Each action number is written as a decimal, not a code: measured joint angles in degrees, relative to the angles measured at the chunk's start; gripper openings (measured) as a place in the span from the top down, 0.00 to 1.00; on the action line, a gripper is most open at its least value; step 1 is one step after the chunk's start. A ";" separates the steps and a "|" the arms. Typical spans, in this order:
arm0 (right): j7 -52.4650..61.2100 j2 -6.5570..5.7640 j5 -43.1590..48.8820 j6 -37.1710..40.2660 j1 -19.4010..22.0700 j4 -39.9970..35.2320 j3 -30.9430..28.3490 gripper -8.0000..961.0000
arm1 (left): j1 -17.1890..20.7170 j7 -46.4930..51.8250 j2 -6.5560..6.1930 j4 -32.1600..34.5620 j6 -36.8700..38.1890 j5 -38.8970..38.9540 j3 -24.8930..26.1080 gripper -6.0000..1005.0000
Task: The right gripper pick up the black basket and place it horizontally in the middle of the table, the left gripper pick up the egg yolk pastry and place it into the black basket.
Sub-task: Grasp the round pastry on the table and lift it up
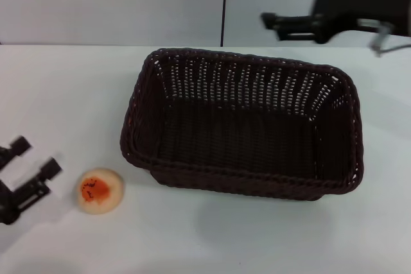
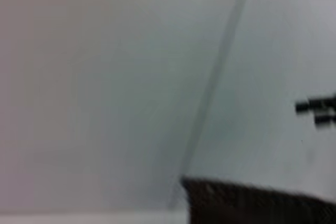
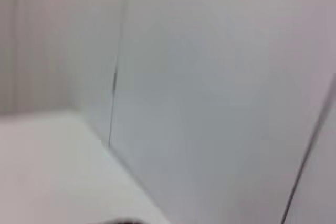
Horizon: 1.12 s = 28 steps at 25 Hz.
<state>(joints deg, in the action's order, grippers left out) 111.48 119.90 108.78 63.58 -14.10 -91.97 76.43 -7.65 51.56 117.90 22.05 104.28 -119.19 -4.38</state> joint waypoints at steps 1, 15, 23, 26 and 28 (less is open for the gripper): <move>0.00 0.00 0.00 0.00 0.00 0.00 0.00 0.16 | 0.00 0.00 0.00 0.00 0.00 0.00 0.00 0.18; -38.99 -0.64 -54.76 24.21 11.34 36.52 -15.59 0.16 | -2.61 -2.27 0.52 0.04 -13.28 0.02 -11.98 0.18; -52.55 -0.72 -66.42 31.84 10.27 54.49 -18.19 0.16 | -3.51 -2.82 0.54 -1.77 -17.15 0.01 -16.66 0.18; -57.34 -0.72 -70.87 34.13 9.55 61.17 -18.92 0.16 | -3.75 -2.60 0.62 -1.97 -17.92 0.02 -17.78 0.18; -60.32 -0.72 -72.67 35.54 9.06 65.13 -19.71 0.16 | -3.68 -2.77 0.62 -2.07 -17.85 0.26 -17.64 0.23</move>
<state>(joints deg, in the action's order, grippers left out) 51.16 119.17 36.11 99.12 -5.04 -26.85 56.73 -11.33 48.79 118.52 19.98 86.43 -118.93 -22.02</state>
